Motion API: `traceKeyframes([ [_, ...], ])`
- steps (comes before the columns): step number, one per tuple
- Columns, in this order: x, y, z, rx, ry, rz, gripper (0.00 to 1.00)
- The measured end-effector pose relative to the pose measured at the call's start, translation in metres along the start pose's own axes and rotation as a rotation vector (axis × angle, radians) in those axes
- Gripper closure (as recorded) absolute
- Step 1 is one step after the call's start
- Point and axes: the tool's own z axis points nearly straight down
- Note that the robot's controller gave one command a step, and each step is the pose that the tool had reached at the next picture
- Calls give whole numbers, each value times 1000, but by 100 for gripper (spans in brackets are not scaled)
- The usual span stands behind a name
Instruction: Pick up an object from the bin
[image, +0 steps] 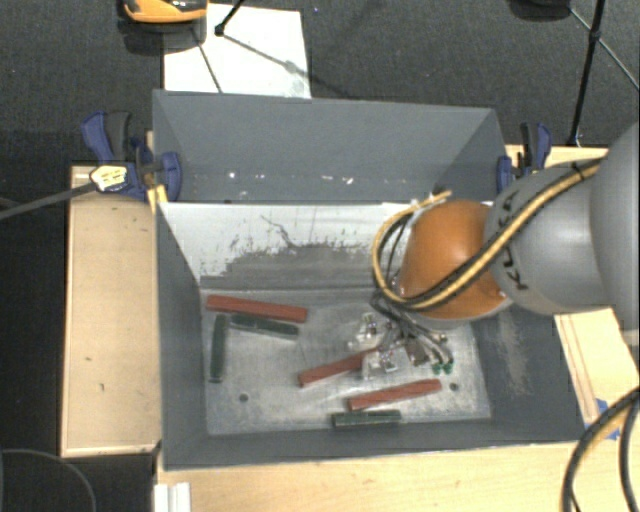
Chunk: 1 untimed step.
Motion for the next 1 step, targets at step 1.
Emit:
traceKeyframes([
  [1, -3, -2, -160, -1, 5, -90, 100],
])
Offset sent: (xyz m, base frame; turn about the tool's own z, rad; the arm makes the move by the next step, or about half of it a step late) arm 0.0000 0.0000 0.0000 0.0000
